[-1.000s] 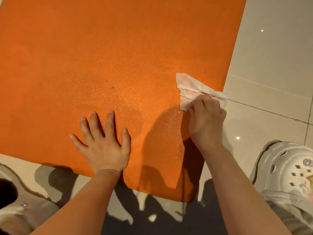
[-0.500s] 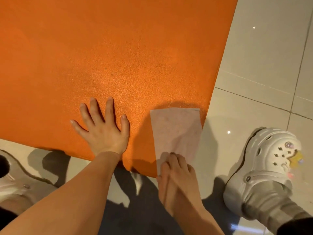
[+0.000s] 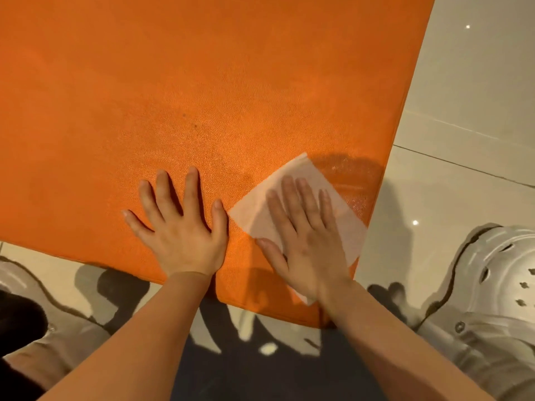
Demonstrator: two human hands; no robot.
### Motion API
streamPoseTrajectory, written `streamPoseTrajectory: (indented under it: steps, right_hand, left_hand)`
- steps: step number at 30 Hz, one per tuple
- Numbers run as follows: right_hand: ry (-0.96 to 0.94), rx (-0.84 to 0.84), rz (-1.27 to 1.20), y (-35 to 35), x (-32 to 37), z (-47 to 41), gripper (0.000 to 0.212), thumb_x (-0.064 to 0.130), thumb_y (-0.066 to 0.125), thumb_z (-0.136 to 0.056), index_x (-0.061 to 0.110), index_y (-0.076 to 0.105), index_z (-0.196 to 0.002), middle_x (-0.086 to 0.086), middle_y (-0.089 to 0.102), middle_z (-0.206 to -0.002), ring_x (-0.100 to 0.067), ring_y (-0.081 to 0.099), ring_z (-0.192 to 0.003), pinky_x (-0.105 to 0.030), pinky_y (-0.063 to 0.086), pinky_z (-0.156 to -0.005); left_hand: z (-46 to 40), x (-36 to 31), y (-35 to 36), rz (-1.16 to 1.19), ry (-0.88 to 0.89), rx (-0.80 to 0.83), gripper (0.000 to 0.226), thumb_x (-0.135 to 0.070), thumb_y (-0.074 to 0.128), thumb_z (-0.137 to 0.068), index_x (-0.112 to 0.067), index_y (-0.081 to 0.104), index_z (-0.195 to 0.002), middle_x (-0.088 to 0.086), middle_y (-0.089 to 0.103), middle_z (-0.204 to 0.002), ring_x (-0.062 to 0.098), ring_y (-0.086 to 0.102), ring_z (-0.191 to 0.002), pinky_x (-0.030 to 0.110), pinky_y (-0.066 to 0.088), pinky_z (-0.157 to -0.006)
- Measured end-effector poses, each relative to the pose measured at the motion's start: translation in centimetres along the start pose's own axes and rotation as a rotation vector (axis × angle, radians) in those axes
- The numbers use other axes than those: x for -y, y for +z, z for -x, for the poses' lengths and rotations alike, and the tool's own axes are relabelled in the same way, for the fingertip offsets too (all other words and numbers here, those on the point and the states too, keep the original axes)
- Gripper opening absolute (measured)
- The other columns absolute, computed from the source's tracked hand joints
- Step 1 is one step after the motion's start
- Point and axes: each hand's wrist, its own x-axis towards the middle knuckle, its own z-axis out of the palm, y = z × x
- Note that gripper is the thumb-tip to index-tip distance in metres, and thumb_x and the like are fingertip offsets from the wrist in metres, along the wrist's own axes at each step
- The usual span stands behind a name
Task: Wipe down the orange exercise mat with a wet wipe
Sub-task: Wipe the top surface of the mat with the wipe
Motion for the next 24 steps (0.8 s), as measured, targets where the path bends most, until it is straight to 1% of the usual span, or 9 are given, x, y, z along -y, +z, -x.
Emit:
streamPoseTrajectory:
  steps: [2, 3, 5, 8, 12, 15, 19, 22, 24]
  right_hand:
    - [-0.238, -0.011, 0.024, -0.8, -2.8, -2.6, 0.062, 0.050, 0.039, -0.101, 0.011, 0.037, -0.150, -0.016, 0.028, -0.158, -0.030, 0.022, -0.148, -0.050, 0.019, -0.120]
    - [-0.261, -0.030, 0.041, -1.2, -4.4, -4.3, 0.060, 0.048, 0.039, -0.102, 0.012, 0.039, -0.150, -0.014, 0.030, -0.157, -0.029, 0.026, -0.147, -0.048, 0.020, -0.120]
    - [-0.154, -0.045, 0.063, -2.7, -8.2, -7.9, 0.061, 0.049, 0.028, -0.103, 0.014, 0.033, -0.153, -0.013, 0.025, -0.160, -0.028, 0.023, -0.148, -0.045, 0.016, -0.121]
    - [0.016, 0.020, 0.117, -5.3, -13.1, -11.9, 0.063, 0.051, 0.015, -0.102, 0.021, 0.013, -0.157, -0.006, 0.007, -0.165, -0.022, 0.006, -0.152, -0.036, -0.002, -0.122]
    - [0.047, -0.013, 0.064, -5.4, -11.5, -11.8, 0.059, 0.043, 0.017, -0.104, 0.017, 0.016, -0.157, -0.008, 0.010, -0.164, -0.025, 0.007, -0.151, -0.039, 0.001, -0.123]
    - [-0.198, 0.029, 0.041, -3.5, -7.9, -7.0, 0.057, 0.038, 0.021, -0.104, 0.009, 0.026, -0.153, -0.016, 0.023, -0.159, -0.034, 0.021, -0.148, -0.048, 0.012, -0.120]
    - [-0.600, 0.120, 0.176, -0.4, -3.4, 1.1, 0.066, 0.043, 0.039, -0.099, 0.016, 0.016, -0.155, -0.007, 0.010, -0.162, -0.026, 0.014, -0.149, -0.043, 0.005, -0.123]
    - [-0.702, 0.289, 0.372, -0.3, -1.5, 4.3, 0.057, 0.042, 0.001, -0.105, 0.016, 0.006, -0.156, -0.009, 0.000, -0.163, -0.029, -0.007, -0.151, -0.044, -0.013, -0.121]
    - [-0.769, 0.344, 0.392, -1.3, -1.9, 4.2, 0.059, 0.040, -0.005, -0.105, 0.017, 0.013, -0.157, -0.007, 0.007, -0.164, -0.026, -0.005, -0.152, -0.043, -0.012, -0.121]
  left_hand:
    - [0.0, -0.1, 0.1, 0.000, 0.007, -0.019, 0.057, -0.050, 0.038, -0.095, -0.027, 0.042, -0.147, 0.016, 0.036, -0.154, 0.040, 0.024, -0.146, 0.070, 0.011, -0.112]
    - [0.0, -0.1, 0.1, -0.001, 0.007, -0.024, 0.057, -0.050, 0.038, -0.094, -0.027, 0.043, -0.146, 0.016, 0.037, -0.154, 0.040, 0.024, -0.145, 0.070, 0.011, -0.111]
    - [0.1, 0.1, 0.1, 0.003, 0.007, -0.030, 0.057, -0.050, 0.038, -0.094, -0.027, 0.043, -0.146, 0.016, 0.037, -0.153, 0.040, 0.025, -0.145, 0.070, 0.011, -0.112]
    - [0.0, 0.2, 0.0, 0.001, 0.017, -0.027, 0.057, -0.050, 0.038, -0.095, -0.027, 0.043, -0.147, 0.016, 0.037, -0.153, 0.041, 0.025, -0.145, 0.070, 0.011, -0.112]
    - [-0.2, 0.1, -0.2, 0.000, 0.012, -0.021, 0.057, -0.050, 0.038, -0.094, -0.026, 0.044, -0.147, 0.017, 0.037, -0.154, 0.041, 0.025, -0.145, 0.069, 0.011, -0.112]
    - [-0.2, 0.2, -0.2, -0.011, 0.015, -0.018, 0.057, -0.049, 0.037, -0.094, -0.026, 0.044, -0.146, 0.017, 0.037, -0.153, 0.041, 0.025, -0.145, 0.069, 0.011, -0.112]
    - [-0.1, 0.4, -0.3, -0.015, 0.011, -0.002, 0.058, -0.049, 0.037, -0.094, -0.027, 0.042, -0.147, 0.017, 0.036, -0.154, 0.040, 0.023, -0.146, 0.067, 0.010, -0.113]
    - [0.0, 0.5, -0.4, -0.022, 0.022, 0.003, 0.058, -0.049, 0.036, -0.095, -0.026, 0.042, -0.147, 0.017, 0.035, -0.155, 0.041, 0.023, -0.146, 0.067, 0.010, -0.112]
    - [0.0, 0.4, -0.4, -0.022, 0.026, 0.006, 0.058, -0.049, 0.036, -0.095, -0.026, 0.042, -0.148, 0.017, 0.035, -0.155, 0.041, 0.023, -0.146, 0.068, 0.010, -0.112]
